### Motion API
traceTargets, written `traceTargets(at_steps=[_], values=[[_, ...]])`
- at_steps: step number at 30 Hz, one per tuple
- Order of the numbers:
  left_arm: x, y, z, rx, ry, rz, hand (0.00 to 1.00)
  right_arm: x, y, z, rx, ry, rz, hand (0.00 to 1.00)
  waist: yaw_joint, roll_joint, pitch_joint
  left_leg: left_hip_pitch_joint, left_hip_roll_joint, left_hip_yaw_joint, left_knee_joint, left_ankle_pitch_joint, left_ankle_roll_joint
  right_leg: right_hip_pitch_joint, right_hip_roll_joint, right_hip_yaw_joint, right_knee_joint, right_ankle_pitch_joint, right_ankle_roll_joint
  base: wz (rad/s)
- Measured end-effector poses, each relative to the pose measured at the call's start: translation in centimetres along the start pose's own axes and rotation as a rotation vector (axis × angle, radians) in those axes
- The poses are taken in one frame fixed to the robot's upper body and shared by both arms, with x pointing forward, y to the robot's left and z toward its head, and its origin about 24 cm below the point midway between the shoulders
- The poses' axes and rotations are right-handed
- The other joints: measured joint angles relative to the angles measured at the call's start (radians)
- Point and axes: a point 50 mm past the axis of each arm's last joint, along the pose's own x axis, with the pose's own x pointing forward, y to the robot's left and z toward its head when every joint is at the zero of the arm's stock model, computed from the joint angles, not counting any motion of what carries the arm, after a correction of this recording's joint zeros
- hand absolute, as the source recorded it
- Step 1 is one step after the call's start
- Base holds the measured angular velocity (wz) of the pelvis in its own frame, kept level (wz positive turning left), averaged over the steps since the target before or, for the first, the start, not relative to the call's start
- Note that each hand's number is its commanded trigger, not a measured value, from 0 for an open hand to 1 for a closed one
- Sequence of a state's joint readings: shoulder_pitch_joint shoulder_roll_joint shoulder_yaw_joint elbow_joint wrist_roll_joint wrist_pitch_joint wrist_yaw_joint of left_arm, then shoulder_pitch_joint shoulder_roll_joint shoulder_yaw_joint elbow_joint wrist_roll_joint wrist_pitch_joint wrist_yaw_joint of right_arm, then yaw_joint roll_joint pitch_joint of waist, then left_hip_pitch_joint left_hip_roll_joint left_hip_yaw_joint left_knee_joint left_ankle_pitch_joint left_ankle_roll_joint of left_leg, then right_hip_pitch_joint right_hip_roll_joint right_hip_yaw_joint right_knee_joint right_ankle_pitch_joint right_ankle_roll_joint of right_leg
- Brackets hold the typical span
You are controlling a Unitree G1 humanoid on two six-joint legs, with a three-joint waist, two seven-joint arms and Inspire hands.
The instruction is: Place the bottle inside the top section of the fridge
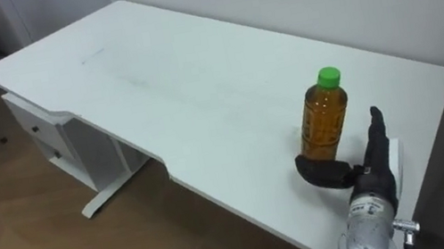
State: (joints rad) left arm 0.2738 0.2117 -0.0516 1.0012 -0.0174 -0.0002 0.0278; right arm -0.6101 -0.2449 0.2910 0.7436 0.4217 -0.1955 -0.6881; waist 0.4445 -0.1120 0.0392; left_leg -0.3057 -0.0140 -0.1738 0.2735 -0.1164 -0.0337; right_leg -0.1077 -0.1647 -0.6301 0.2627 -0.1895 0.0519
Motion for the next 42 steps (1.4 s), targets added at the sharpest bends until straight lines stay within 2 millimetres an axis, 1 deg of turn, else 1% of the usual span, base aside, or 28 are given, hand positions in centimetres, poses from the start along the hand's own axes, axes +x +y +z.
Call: traceTargets(at_steps=[3, 5, 10, 16, 20, 22, 24, 32, 34, 38, 42], values=[[0.0, 0.4, 0.0, -0.035, -0.003, 0.013, 0.00, 0.0, 0.0, 0.3, 0.009, -0.012, -0.018, 0.00, 0.005, -0.003, -0.0017, -0.014, 0.000, -0.004, -0.001, 0.004, -0.001, -0.015, -0.002, -0.003, 0.010, 0.000, 0.000, 0.04], [0.0, 0.5, 0.0, -0.053, -0.004, 0.016, 0.00, 0.1, 0.1, 0.6, 0.016, -0.021, -0.026, 0.00, 0.005, -0.005, -0.0010, -0.015, -0.002, -0.005, 0.000, 0.009, -0.001, -0.019, -0.004, -0.005, 0.010, 0.000, 0.000, 0.04], [0.0, 0.5, 0.0, -0.103, -0.004, 0.023, 0.00, 0.1, 0.0, 0.8, 0.027, -0.034, -0.051, 0.00, 0.004, -0.005, -0.0010, -0.015, -0.003, -0.007, 0.000, 0.010, 0.000, -0.015, -0.005, -0.008, 0.010, 0.000, 0.000, 0.03], [0.0, 0.5, -0.1, -0.103, -0.007, 0.024, 0.00, 0.1, 0.0, 0.8, 0.028, -0.036, -0.058, 0.00, 0.004, -0.006, -0.0001, -0.015, -0.004, -0.007, -0.001, 0.009, 0.000, -0.015, -0.005, -0.010, 0.010, 0.000, 0.000, 0.00], [0.0, 0.4, -0.2, -0.097, -0.005, 0.021, 0.00, 0.0, 0.1, 0.8, 0.030, -0.035, -0.058, 0.00, 0.005, -0.009, 0.0029, -0.015, -0.004, -0.007, -0.001, 0.010, 0.000, -0.015, -0.005, -0.010, 0.010, 0.000, 0.000, 0.00], [0.0, 0.4, -0.2, -0.096, -0.005, 0.021, 0.00, -0.1, 0.3, 0.7, 0.025, -0.037, -0.037, 0.00, 0.007, -0.012, 0.0070, -0.016, -0.004, -0.007, -0.001, 0.009, 0.000, -0.016, -0.005, -0.010, 0.011, 0.000, 0.000, 0.00], [0.0, 0.5, -0.2, -0.095, -0.007, 0.022, 0.00, -0.2, 0.4, 0.6, 0.019, -0.037, -0.020, 0.00, 0.009, -0.013, 0.0084, -0.017, -0.004, -0.007, 0.000, 0.009, 0.000, -0.016, -0.006, -0.010, 0.011, 0.000, 0.000, 0.00], [0.0, 1.1, 0.0, -0.083, -0.019, 0.033, 0.00, 0.0, 0.2, -0.5, 0.040, 0.040, 0.010, 0.00, 0.026, -0.014, 0.0091, -0.019, -0.005, -0.010, 0.000, 0.009, 0.000, -0.016, -0.006, -0.015, 0.010, 0.000, 0.000, 0.01], [0.0, 1.3, 0.1, -0.080, -0.021, 0.036, 0.00, 0.2, -0.1, -0.9, 0.020, 0.055, -0.002, 0.00, 0.026, -0.016, 0.0099, -0.025, -0.008, -0.021, 0.001, 0.010, -0.001, -0.016, -0.006, -0.025, 0.010, 0.000, 0.000, 0.12], [0.0, 1.3, 0.0, -0.078, -0.020, 0.036, 0.00, 0.6, -0.1, -0.6, 0.016, 0.054, -0.005, 0.00, 0.026, -0.017, 0.0108, -0.030, -0.013, -0.030, 0.000, 0.013, 0.000, -0.016, -0.008, -0.032, 0.009, -0.001, 0.002, 0.08], [0.0, 1.4, 0.0, -0.077, -0.020, 0.035, 0.00, 0.8, -0.1, -0.6, 0.014, 0.058, -0.003, 0.00, 0.027, -0.021, 0.0133, -0.033, -0.015, -0.033, 0.001, 0.013, 0.000, -0.015, -0.008, -0.036, 0.009, -0.001, 0.002, 0.02]])
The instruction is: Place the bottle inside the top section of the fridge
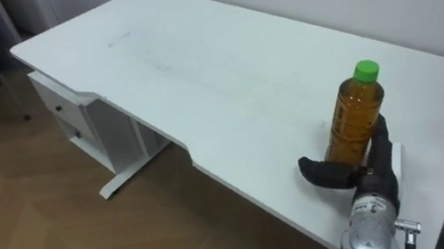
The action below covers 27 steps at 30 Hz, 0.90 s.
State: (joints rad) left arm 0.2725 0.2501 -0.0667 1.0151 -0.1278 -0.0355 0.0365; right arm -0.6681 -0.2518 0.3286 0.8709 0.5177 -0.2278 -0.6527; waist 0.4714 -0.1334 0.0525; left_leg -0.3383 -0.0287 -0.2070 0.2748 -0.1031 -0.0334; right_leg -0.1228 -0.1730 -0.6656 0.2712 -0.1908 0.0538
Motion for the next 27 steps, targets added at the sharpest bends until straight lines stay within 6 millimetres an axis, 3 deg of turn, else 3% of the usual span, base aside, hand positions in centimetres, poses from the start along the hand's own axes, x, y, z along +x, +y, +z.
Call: traceTargets(at_steps=[9, 11, 12, 21, 27], values=[[0.0, 0.3, -0.2, 0.004, 0.009, -0.002, 0.00, 0.4, 0.0, 0.4, 0.026, 0.010, 0.008, 0.00, 0.000, -0.001, 0.0002, -0.003, 0.000, 0.000, 0.000, 0.000, 0.000, 0.001, 0.004, 0.000, -0.012, 0.001, -0.001, 0.00], [0.0, 0.2, -0.2, 0.004, 0.010, -0.002, 0.00, 0.4, -0.1, 0.4, 0.035, 0.013, 0.006, 0.62, 0.000, -0.001, 0.0002, -0.003, 0.000, 0.000, 0.004, 0.000, 0.000, 0.002, 0.004, 0.000, -0.012, 0.001, -0.001, 0.00], [0.0, 0.2, -0.1, 0.005, 0.009, -0.003, 0.00, 0.4, -0.1, 0.4, 0.051, 0.020, 0.003, 1.00, 0.001, -0.001, 0.0001, -0.003, 0.000, 0.000, 0.004, 0.000, 0.000, 0.002, 0.005, 0.001, -0.012, 0.001, -0.001, 0.00], [0.0, 0.2, 0.0, 0.003, 0.009, -0.002, 0.00, 1.3, -1.8, 0.4, 0.106, 0.057, -0.041, 1.00, 0.009, 0.004, 0.0032, -0.006, 0.003, -0.001, 0.014, 0.000, -0.001, 0.003, 0.009, 0.004, -0.012, 0.004, -0.004, 0.00], [0.0, 0.4, 0.4, 0.003, -0.011, 0.006, 0.00, 1.8, -3.1, 0.3, 0.184, 0.101, -0.089, 1.00, 0.035, 0.006, 0.0047, -0.006, 0.013, 0.002, 0.015, -0.003, -0.005, 0.000, 0.018, 0.008, -0.015, 0.006, -0.006, -0.01]])
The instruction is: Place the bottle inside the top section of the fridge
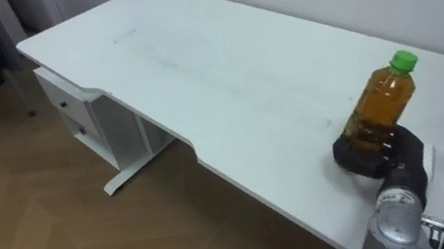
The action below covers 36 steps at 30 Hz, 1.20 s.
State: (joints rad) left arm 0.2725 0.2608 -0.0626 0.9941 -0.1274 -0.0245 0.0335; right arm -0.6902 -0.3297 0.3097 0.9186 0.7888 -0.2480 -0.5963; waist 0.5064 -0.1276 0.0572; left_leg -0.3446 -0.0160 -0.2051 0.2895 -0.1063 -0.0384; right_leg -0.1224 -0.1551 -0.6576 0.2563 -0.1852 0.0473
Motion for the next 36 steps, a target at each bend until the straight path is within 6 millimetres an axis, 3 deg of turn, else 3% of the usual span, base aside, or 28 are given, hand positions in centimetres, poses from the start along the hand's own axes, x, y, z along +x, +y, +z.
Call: traceTargets(at_steps=[19, 24, 29, 33, 36], values=[[0.0, 0.5, 0.3, -0.023, -0.016, 0.021, 0.00, 0.1, 0.4, -0.6, 0.191, 0.115, 0.147, 1.00, -0.004, -0.006, -0.0038, 0.016, 0.004, 0.006, 0.002, 0.000, -0.003, 0.014, 0.003, 0.006, 0.001, 0.001, -0.003, -0.01], [-0.1, 1.1, 0.0, -0.054, -0.012, 0.039, 0.00, -0.8, 1.4, -0.7, 0.190, 0.145, 0.235, 1.00, -0.032, -0.014, -0.0069, 0.022, 0.005, 0.016, 0.001, -0.001, -0.002, 0.012, 0.002, 0.021, 0.001, 0.001, -0.003, -0.06], [-0.3, 1.8, -0.6, -0.114, -0.013, 0.075, 0.00, -3.1, 1.8, -1.2, 0.199, 0.131, 0.363, 1.00, -0.057, -0.015, -0.0077, 0.062, 0.012, 0.066, -0.001, -0.006, 0.005, 0.033, 0.000, 0.061, -0.002, 0.004, -0.001, -0.21], [-0.6, 2.2, -1.9, -0.128, 0.015, 0.102, 0.00, -4.3, 1.9, -1.1, 0.165, 0.088, 0.435, 1.00, -0.078, -0.011, -0.0115, 0.121, 0.032, 0.120, -0.016, -0.019, 0.005, 0.061, 0.013, 0.118, -0.014, 0.010, -0.005, -0.40], [-1.0, 1.8, -2.8, -0.133, 0.028, 0.100, 0.00, -5.6, 2.1, -0.1, 0.115, -0.007, 0.508, 1.00, -0.124, 0.004, -0.0226, 0.137, 0.039, 0.139, -0.017, -0.023, 0.002, 0.066, 0.019, 0.141, -0.016, 0.015, -0.009, -0.29]])
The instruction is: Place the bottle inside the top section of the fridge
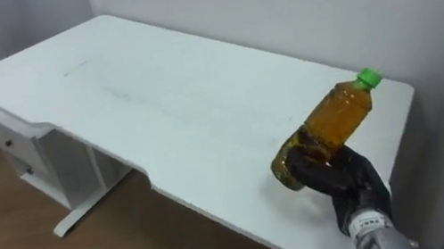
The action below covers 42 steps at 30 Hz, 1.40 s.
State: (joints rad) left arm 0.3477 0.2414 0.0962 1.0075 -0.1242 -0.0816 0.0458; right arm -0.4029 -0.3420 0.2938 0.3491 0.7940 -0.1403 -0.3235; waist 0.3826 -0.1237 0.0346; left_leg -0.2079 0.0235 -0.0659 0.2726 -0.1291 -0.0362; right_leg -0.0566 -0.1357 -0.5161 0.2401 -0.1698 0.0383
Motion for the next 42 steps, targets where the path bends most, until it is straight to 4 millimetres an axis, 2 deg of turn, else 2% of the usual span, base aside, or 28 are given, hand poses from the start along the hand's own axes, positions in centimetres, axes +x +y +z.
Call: traceTargets(at_steps=[2, 4, 6, 11, 17, 25, 27, 32, 37, 42], values=[[-0.1, -0.3, -0.3, -0.004, 0.007, 0.002, 0.00, -0.2, 0.8, 0.8, -0.028, -0.047, 0.042, 1.00, -0.022, 0.011, -0.0084, 0.016, 0.005, 0.018, -0.008, 0.000, 0.000, 0.001, 0.002, 0.022, 0.002, 0.001, -0.002, -0.26], [-0.1, -0.6, -0.4, -0.002, 0.006, 0.001, 0.00, -0.4, 1.7, 1.7, -0.031, -0.085, 0.088, 1.00, -0.039, 0.021, -0.0209, 0.047, 0.008, 0.040, -0.026, 0.001, 0.000, 0.014, 0.002, 0.043, 0.002, 0.002, -0.003, -0.27], [-0.2, -0.7, -0.5, -0.001, 0.008, -0.002, 0.00, -0.7, 2.3, 2.1, -0.021, -0.105, 0.134, 1.00, -0.051, 0.023, -0.0242, 0.077, 0.009, 0.053, -0.040, 0.001, 0.000, 0.030, 0.002, 0.052, 0.000, 0.002, -0.003, -0.21], [-0.2, -0.9, -0.4, 0.064, 0.004, -0.011, 0.00, -1.2, 3.5, 3.2, -0.024, -0.152, 0.258, 1.00, -0.089, 0.023, -0.0266, 0.134, 0.015, 0.074, -0.060, -0.002, -0.002, 0.077, 0.009, 0.071, -0.022, 0.005, 0.001, -0.10], [0.0, -1.0, 0.0, 0.088, 0.000, -0.015, 0.00, -2.3, 4.9, 4.6, -0.070, -0.224, 0.417, 1.00, -0.141, 0.037, -0.0255, 0.161, 0.018, 0.083, -0.071, -0.004, -0.004, 0.094, 0.012, 0.080, -0.022, 0.005, 0.001, -0.05], [0.0, -1.3, 0.1, 0.121, -0.005, -0.042, 0.00, -3.7, 4.3, 6.0, -0.103, -0.293, 0.505, 1.00, -0.193, 0.047, -0.0254, 0.174, 0.021, 0.100, -0.072, -0.007, -0.003, 0.095, 0.013, 0.099, -0.019, 0.005, 0.001, -0.06], [0.0, -1.2, -0.2, 0.132, 0.007, -0.046, 0.00, -4.0, 4.1, 6.5, -0.125, -0.311, 0.526, 1.00, -0.206, 0.053, -0.0232, 0.187, 0.021, 0.106, -0.076, -0.010, -0.002, 0.106, 0.013, 0.103, -0.020, 0.005, 0.001, -0.07], [0.0, -1.2, -0.3, 0.139, 0.012, -0.047, 0.00, -5.3, 3.4, 8.6, -0.155, -0.393, 0.546, 1.00, -0.234, 0.061, -0.0309, 0.206, 0.022, 0.124, -0.082, -0.015, -0.002, 0.110, 0.014, 0.127, -0.021, 0.004, 0.003, -0.13], [0.0, -0.9, 0.1, 0.123, -0.005, -0.040, 0.00, -6.4, 2.3, 10.5, -0.153, -0.481, 0.507, 1.00, -0.266, 0.067, -0.0329, 0.220, 0.027, 0.145, -0.074, -0.026, -0.001, 0.116, 0.017, 0.144, -0.021, 0.004, 0.003, -0.11], [0.0, -0.9, 0.1, 0.128, -0.006, -0.053, 0.00, -6.8, 1.1, 11.5, -0.170, -0.520, 0.464, 1.00, -0.297, 0.069, -0.0330, 0.222, 0.027, 0.149, -0.070, -0.029, 0.000, 0.118, 0.017, 0.148, -0.021, 0.005, 0.004, -0.04]])
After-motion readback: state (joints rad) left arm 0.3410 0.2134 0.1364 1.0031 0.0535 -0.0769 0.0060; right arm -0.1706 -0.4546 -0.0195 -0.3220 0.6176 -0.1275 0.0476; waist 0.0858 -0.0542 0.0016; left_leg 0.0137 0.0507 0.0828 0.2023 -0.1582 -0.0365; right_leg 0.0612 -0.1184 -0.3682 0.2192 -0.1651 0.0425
